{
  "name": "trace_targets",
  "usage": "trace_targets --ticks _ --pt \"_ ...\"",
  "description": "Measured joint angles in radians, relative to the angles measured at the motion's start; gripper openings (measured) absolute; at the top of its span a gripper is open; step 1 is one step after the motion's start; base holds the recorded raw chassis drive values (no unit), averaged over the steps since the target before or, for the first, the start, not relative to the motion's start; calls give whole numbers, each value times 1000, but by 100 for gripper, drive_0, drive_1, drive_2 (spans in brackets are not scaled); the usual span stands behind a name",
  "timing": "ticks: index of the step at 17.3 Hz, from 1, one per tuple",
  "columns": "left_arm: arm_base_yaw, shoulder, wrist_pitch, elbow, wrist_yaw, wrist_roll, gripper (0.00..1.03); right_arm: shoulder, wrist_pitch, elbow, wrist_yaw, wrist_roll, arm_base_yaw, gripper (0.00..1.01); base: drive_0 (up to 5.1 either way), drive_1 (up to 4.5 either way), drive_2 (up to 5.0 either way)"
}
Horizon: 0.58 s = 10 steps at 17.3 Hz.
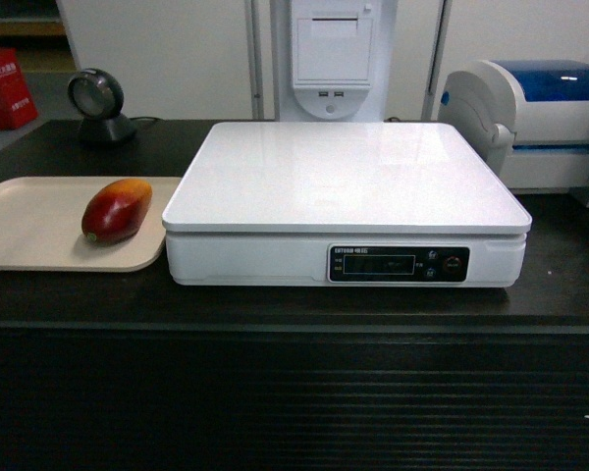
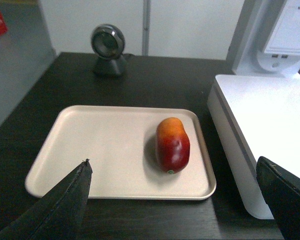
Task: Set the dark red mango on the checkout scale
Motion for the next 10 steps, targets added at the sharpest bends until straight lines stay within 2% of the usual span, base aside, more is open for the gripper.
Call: trace_targets --ticks 1,2,3,6,10 --pt "-18 106 -14 82 14 0 98 0 0 0 0 0 0 98 0 0 0" --pt "-31 224 -64 189 67 -13 98 0 0 0 0 0 0 98 0 0 0" --pt "-52 353 -108 307 68 -14 98 0 0 0 0 0 0 98 0 0 0" --pt "-103 568 -203 520 70 -7 98 0 0 0 0 0 0 98 0 0 0" --pt "-149 682 -275 644 54 30 98 0 0 0 0 0 0 98 0 0 0"
